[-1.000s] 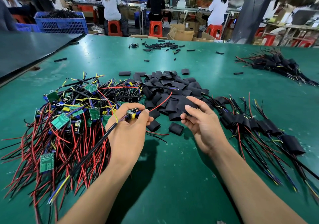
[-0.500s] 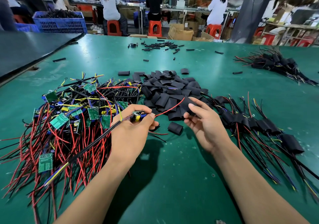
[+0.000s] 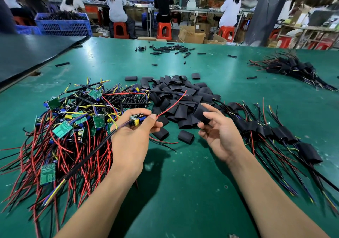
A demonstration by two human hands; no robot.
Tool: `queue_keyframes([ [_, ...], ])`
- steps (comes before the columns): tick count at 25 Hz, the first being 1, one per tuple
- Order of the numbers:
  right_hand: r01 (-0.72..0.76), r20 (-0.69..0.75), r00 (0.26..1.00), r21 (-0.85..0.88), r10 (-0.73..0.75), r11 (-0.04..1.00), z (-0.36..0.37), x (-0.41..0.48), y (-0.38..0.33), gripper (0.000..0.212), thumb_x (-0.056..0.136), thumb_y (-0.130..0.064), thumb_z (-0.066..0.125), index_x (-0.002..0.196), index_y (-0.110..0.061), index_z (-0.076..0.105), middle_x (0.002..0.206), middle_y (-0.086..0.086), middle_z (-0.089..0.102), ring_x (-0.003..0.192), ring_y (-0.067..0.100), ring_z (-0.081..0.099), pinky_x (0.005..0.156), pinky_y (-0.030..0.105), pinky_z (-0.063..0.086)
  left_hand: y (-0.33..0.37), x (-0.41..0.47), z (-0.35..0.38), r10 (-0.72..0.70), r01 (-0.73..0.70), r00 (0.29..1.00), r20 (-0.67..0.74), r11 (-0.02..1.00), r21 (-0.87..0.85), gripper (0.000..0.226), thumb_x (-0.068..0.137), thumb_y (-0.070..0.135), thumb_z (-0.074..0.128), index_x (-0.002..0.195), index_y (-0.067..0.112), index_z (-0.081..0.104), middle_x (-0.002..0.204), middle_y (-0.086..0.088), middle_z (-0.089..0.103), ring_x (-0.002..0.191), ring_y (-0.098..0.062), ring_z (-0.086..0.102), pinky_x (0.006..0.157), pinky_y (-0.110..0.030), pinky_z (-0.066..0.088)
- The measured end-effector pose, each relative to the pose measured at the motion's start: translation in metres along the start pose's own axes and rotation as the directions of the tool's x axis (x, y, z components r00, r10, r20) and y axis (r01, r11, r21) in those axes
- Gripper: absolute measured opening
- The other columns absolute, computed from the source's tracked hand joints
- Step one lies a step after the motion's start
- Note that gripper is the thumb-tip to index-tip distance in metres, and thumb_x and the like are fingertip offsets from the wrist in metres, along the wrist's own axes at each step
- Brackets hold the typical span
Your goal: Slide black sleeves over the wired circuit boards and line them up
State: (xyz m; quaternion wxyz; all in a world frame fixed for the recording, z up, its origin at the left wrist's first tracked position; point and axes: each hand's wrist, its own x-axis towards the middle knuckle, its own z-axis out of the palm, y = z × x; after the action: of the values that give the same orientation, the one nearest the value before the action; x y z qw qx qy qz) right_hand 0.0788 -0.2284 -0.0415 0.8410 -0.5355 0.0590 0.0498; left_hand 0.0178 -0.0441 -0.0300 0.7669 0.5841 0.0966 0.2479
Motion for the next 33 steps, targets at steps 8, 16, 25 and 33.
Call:
queue_keyframes([
  [8,-0.022,0.037,0.999,0.052,0.020,0.998,-0.0010,-0.0008,-0.0003,0.028,0.092,-0.009,0.052,0.101,-0.024,0.073,0.077,-0.003,0.066,0.058,0.011,0.055,0.056,0.024,0.038,0.0015,-0.0042,0.0010,0.009,-0.006,1.000,-0.020,0.992,0.127,0.024,0.087,0.000,0.068,0.076,0.021,0.067,0.066,-0.007,0.073,0.069,-0.022,0.074,0.073,-0.032,0.059],
  [16,-0.002,0.059,0.998,0.027,0.001,1.000,0.0010,-0.0026,0.0017,0.034,0.092,-0.007,0.051,0.088,-0.028,0.078,0.071,-0.008,0.065,0.059,0.011,0.056,0.056,0.025,0.037,0.0005,-0.0061,0.0005,0.013,-0.012,1.000,-0.004,0.973,0.231,0.007,0.077,0.028,0.069,0.078,0.034,0.068,0.068,0.001,0.075,0.078,-0.020,0.076,0.093,-0.053,0.053],
  [25,0.029,0.037,0.999,-0.013,-0.029,0.999,0.0020,-0.0036,0.0007,0.030,0.094,-0.007,0.052,0.095,-0.027,0.074,0.073,-0.011,0.068,0.058,0.010,0.056,0.057,0.025,0.035,-0.0005,-0.0051,0.0002,0.020,-0.017,1.000,-0.013,0.976,0.218,0.004,0.078,0.025,0.070,0.081,0.027,0.068,0.068,0.000,0.075,0.075,-0.020,0.075,0.092,-0.051,0.054],
  [33,0.086,0.046,0.995,-0.061,-0.083,0.994,0.0039,-0.0001,0.0034,0.037,0.093,-0.004,0.055,0.086,-0.031,0.079,0.085,-0.001,0.062,0.059,0.012,0.056,0.053,0.022,0.037,-0.0038,-0.0075,0.0029,0.050,-0.049,0.999,0.004,0.953,0.300,0.010,0.087,0.008,0.069,0.085,0.018,0.068,0.064,0.005,0.074,0.064,-0.006,0.073,0.060,-0.007,0.048],
])
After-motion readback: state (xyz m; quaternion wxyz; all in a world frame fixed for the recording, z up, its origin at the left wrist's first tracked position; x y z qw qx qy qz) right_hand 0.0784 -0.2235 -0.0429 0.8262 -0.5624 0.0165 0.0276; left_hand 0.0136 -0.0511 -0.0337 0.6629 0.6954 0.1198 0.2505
